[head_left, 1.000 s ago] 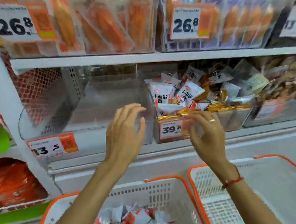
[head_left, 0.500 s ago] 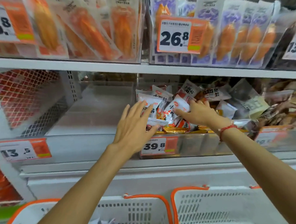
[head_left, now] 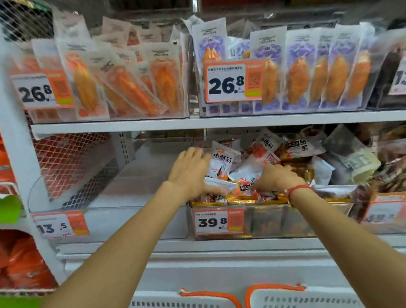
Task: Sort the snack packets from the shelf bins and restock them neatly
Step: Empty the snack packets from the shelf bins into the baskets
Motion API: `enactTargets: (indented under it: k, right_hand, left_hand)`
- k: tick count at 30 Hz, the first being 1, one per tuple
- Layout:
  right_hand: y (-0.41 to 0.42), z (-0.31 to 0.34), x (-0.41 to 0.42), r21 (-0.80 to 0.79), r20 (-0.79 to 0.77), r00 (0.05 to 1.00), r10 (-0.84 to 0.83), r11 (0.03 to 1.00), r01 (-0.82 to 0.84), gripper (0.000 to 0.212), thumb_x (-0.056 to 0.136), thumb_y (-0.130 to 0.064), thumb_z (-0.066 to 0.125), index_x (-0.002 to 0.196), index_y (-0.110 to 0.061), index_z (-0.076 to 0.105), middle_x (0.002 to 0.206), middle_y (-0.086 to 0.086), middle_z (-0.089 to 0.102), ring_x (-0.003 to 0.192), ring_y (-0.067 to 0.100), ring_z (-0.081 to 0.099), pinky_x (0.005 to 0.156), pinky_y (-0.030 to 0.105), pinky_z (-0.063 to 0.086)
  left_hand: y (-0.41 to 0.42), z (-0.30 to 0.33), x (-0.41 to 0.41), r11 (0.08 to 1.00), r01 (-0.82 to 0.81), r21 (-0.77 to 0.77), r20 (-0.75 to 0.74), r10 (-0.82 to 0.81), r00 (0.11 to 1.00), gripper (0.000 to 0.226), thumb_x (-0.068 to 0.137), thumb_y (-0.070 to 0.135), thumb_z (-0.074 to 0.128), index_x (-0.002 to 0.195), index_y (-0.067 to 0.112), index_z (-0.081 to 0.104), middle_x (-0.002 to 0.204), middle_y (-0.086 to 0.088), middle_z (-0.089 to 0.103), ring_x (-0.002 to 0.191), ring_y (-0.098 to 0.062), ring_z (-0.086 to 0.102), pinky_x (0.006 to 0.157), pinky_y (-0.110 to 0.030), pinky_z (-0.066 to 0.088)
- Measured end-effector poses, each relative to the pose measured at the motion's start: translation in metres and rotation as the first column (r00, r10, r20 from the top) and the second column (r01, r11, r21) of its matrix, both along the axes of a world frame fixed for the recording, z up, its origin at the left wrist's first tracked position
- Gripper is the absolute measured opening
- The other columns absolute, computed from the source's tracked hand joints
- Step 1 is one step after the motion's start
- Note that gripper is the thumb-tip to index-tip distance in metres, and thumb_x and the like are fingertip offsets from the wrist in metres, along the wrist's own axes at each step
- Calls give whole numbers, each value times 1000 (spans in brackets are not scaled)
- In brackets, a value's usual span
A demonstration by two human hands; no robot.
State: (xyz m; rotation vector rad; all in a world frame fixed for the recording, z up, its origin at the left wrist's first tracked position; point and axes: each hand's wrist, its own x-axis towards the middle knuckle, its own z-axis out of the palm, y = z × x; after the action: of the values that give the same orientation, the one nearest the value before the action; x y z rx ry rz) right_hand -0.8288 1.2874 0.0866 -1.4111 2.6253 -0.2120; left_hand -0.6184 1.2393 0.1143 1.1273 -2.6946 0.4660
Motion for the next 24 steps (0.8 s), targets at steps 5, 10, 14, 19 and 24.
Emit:
enactTargets:
  k: [5, 10, 14, 19, 24]
  right_hand:
    - [28, 10, 5, -233, -213, 971, 109, 960, -159, 52, 82, -27, 69, 130, -19, 49, 119, 11, 61, 112, 34, 55, 80, 38, 45]
    - [70, 24, 17, -551, -243, 938, 248, 761, -344, 32, 81, -19, 71, 102, -16, 47, 82, 7, 60, 84, 40, 57, 60, 38, 35]
    - [115, 32, 23, -749, -168, 920, 355, 561, -353, 31, 75, -19, 77, 95, -15, 53, 76, 0, 61, 73, 27, 56, 61, 42, 46]
    - [169, 25, 23, -875, -39, 900, 434, 421, -241, 36, 76, -17, 82, 101, -14, 58, 94, 0, 66, 86, 17, 65, 69, 43, 56]
    - [221, 4, 8, -851, 108, 891, 442, 505, -147, 34, 73, -7, 82, 92, -23, 57, 90, -4, 68, 82, 13, 67, 67, 32, 57]
  left_hand:
    - [10, -15, 6, 980, 144, -139, -166, -166, 972, 55, 85, 58, 57, 121, 17, 57, 110, -4, 65, 103, -25, 53, 92, -31, 33]
    - [26, -28, 21, 913, 247, -326, -269, -340, 901, 35, 58, 15, 89, 81, 15, 63, 77, 1, 66, 72, -25, 57, 64, -34, 47]
    - [42, -36, 30, 844, 201, -498, -396, -427, 813, 29, 58, 2, 80, 77, 14, 62, 73, 1, 62, 79, -21, 49, 66, -30, 38]
    - [80, -8, 40, 819, 142, -556, -517, -475, 712, 21, 61, 1, 70, 80, 10, 66, 76, -2, 63, 82, -20, 46, 65, -28, 32]
    - [138, -2, 46, 863, 119, -491, -652, -455, 607, 19, 69, 2, 71, 84, 13, 69, 79, 4, 65, 82, -18, 48, 60, -26, 36]
